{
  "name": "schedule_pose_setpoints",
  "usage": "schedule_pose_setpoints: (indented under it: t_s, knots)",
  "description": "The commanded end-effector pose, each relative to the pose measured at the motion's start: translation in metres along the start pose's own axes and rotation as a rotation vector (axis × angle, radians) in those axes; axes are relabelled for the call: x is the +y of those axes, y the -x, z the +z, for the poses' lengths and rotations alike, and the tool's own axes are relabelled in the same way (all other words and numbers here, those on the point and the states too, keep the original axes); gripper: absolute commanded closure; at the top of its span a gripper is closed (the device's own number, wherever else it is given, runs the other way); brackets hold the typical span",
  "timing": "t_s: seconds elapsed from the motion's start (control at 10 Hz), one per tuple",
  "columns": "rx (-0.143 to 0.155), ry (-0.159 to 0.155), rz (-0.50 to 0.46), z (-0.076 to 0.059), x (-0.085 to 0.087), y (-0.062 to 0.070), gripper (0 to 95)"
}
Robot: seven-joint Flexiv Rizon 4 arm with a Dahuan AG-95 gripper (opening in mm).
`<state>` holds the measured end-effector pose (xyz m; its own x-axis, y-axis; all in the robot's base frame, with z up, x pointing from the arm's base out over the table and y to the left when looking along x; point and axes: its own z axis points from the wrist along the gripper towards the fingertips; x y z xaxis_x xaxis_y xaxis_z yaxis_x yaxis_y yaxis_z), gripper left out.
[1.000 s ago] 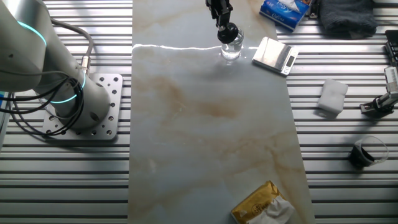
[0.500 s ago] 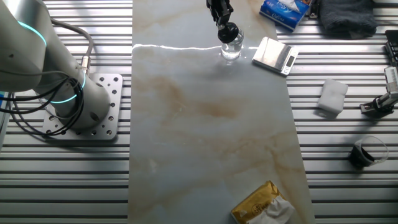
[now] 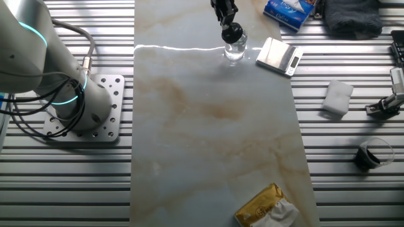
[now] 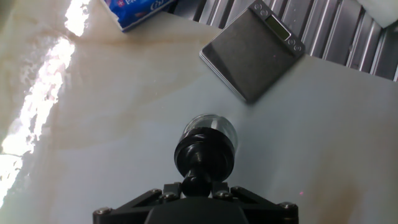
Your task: Screw the lid onto the jar
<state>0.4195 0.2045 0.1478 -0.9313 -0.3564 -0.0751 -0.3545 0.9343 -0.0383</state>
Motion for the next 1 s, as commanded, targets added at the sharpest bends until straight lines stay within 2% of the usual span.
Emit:
schedule_pose_setpoints:
  t_s: [0.1,0.7,1.0]
  knots:
    - [0.008,0.002,0.0,-0.0022,-0.0007,0.0027,95.0]
    - [0.043,0.016,0.015,-0.0049,-0.0021,0.0087,95.0]
    - [0.071,0.028,0.014,-0.0063,-0.0032,0.0105,95.0]
